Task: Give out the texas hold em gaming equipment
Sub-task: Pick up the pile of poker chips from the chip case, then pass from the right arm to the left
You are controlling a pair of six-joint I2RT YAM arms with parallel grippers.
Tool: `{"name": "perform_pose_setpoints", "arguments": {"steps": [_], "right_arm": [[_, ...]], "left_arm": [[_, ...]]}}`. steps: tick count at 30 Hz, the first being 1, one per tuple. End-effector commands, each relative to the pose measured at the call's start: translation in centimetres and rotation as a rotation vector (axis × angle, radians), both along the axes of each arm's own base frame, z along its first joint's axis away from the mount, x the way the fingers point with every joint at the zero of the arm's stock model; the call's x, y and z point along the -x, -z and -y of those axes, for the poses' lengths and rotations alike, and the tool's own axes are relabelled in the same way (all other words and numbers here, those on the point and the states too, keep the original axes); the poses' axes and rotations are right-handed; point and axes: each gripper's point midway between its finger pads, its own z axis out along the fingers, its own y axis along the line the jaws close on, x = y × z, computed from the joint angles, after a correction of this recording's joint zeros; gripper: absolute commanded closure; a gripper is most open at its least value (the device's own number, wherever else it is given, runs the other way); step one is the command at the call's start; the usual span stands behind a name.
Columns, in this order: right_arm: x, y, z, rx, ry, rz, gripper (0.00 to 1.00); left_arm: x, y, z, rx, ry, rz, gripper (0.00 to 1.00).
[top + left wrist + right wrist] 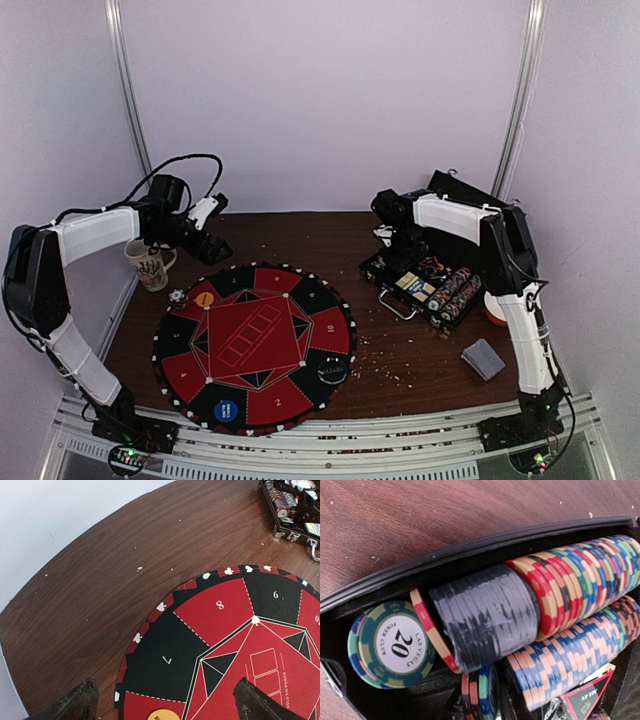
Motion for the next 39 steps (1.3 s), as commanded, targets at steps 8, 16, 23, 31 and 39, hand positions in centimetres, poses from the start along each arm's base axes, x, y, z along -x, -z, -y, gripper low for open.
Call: {"name": "perform_pose_setpoints", "arguments": {"steps": [8,16,23,31,39], "right_arm": [[-1.2,-2.6,0.5,-0.046,0.072,0.057,1.0],[-0.5,-12.2,-2.0,-0.308,0.113,0.134,1.0],[7.3,-13.6,-10.3,-0.735,-0.004,-0.159,1.0],[15.2,-14.6,-18.6,-0.977,-0.178,-0.385,1.0],[17.6,-13.9,-21.8,-1.027,-0.242,-0.468,1.0]], "left_arm": [[-0.7,-1.8,0.6,0.01,0.023,0.049,0.02],[0.2,-5.7,2.6,0.084,0.106,0.131,0.04],[5.9,-9.7,10.7,-0.015,0.41,0.387,0.04],[13.0,-9.9,18.2,-0.012,0.743,0.56,0.02],[13.9,-4.8,20.3,-0.067,0.812,0.493,0.02]]}}
